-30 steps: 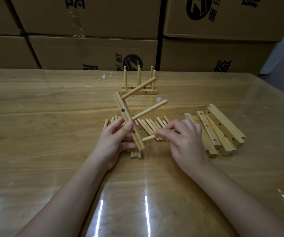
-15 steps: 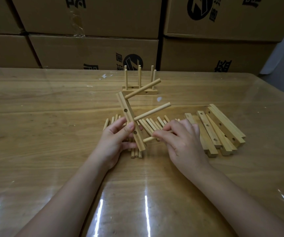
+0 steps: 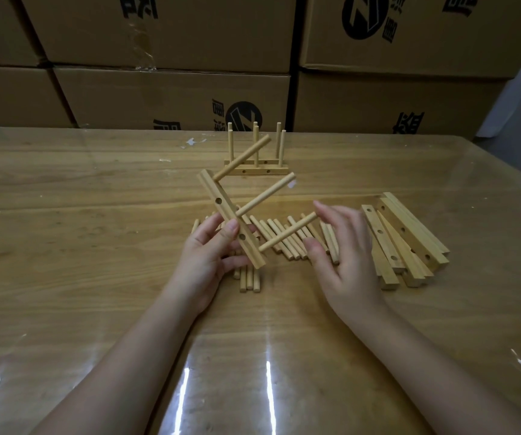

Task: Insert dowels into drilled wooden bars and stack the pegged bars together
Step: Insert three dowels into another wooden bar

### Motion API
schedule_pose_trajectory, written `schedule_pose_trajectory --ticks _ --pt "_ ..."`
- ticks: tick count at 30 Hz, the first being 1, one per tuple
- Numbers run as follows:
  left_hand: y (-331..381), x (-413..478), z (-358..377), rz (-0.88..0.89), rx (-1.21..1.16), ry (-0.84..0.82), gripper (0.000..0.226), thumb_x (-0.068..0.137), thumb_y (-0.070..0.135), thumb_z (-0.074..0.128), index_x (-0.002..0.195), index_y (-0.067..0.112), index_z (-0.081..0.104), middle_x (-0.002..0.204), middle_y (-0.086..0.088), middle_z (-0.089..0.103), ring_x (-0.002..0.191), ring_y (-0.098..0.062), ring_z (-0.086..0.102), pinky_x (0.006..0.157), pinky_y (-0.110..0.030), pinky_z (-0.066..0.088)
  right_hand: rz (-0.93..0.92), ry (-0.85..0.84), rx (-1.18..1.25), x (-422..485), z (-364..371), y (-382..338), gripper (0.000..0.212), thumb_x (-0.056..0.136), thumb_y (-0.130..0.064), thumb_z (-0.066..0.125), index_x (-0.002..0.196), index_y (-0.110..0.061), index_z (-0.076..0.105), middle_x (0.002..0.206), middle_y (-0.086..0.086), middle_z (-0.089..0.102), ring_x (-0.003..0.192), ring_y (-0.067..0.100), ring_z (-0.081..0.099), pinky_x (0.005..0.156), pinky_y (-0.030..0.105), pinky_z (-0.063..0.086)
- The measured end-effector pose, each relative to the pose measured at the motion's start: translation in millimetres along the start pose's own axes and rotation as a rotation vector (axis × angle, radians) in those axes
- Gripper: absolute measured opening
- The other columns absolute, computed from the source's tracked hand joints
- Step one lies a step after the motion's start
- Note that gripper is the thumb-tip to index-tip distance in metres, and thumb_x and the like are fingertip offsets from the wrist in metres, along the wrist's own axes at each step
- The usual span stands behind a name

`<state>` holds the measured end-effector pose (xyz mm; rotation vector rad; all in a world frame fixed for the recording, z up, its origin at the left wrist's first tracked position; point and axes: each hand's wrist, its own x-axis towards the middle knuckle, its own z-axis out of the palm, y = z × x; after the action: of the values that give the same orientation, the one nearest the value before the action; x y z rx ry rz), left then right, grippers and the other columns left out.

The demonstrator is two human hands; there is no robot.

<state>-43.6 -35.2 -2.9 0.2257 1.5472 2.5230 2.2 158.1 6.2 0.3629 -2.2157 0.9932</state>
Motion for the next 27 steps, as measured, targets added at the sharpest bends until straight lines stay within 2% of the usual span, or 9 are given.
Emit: schedule_pose_trajectory --ticks 3,5,9,13,16,20,27 --pt "1.6 -0.9 1.8 -0.008 0.006 -0.01 0.037 0.079 0.022 0.06 0.114 0.008 0.059 0.096 -0.011 0.073 0.081 -0.02 0.071 0.064 -0.033 0.06 0.117 0.017 0.167 2.0 -1.4 2.9 0.033 0.094 -0.021 0.048 0.127 -0.022 0.044 0.109 -0.007 0.047 0.102 -0.004 0.047 0.087 0.014 0.042" --pt "2.8 -2.6 2.0 -0.012 0.009 -0.016 0.041 0.079 0.022 0.06 0.117 0.008 0.058 0.096 -0.011 0.073 0.082 -0.019 0.071 0.066 -0.034 0.06 0.152 0.015 0.191 3.9 -2.9 3.4 0.028 0.095 -0.012 0.048 0.121 -0.021 0.051 0.105 -0.009 0.05 0.099 -0.006 0.049 0.082 0.006 0.04" --pt "3.8 -3.4 2.5 -0.019 0.056 -0.021 0.047 0.079 0.023 0.061 0.123 0.007 0.056 0.098 -0.009 0.072 0.082 -0.019 0.069 0.071 -0.036 0.059 0.17 -0.018 0.215 4.2 -3.9 1.8 0.023 0.094 -0.011 0.049 0.115 -0.019 0.056 0.101 -0.013 0.055 0.096 -0.007 0.052 0.079 0.007 0.041" --pt "2.6 -1.8 1.9 -0.02 0.082 -0.015 0.045 0.079 0.023 0.061 0.122 0.01 0.058 0.1 -0.009 0.072 0.085 -0.019 0.069 0.073 -0.037 0.059 0.189 -0.029 0.217 4.3 -4.9 1.4 0.016 0.094 -0.011 0.05 0.103 -0.019 0.061 0.092 -0.009 0.059 0.088 0.002 0.057 0.076 0.017 0.047" --pt "1.4 -1.2 0.8 -0.019 0.091 -0.01 0.045 0.078 0.022 0.062 0.122 0.011 0.058 0.1 -0.008 0.072 0.085 -0.019 0.069 0.073 -0.038 0.058 0.176 -0.03 0.186 5.3 -5.3 0.9 0.013 0.093 -0.01 0.053 0.098 -0.017 0.062 0.088 -0.011 0.058 0.085 0.001 0.055 0.071 0.011 0.044" --pt "0.9 -1.0 1.8 -0.012 0.083 -0.024 0.041 0.079 0.021 0.06 0.119 0.01 0.059 0.096 -0.008 0.073 0.077 -0.016 0.07 0.061 -0.028 0.059 0.178 -0.036 0.175 5.0 -5.6 1.4 0.012 0.093 -0.011 0.053 0.097 -0.013 0.063 0.086 -0.013 0.057 0.085 0.0 0.055 0.071 0.009 0.042" --pt "-1.2 -0.5 0.5 0.001 0.097 -0.027 0.04 0.079 0.021 0.06 0.118 0.01 0.059 0.093 -0.006 0.074 0.075 -0.014 0.07 0.061 -0.029 0.06 0.172 -0.033 0.13 4.9 -5.7 1.0 0.011 0.092 -0.011 0.053 0.095 -0.012 0.064 0.081 -0.015 0.055 0.078 -0.006 0.052 0.066 0.006 0.037"
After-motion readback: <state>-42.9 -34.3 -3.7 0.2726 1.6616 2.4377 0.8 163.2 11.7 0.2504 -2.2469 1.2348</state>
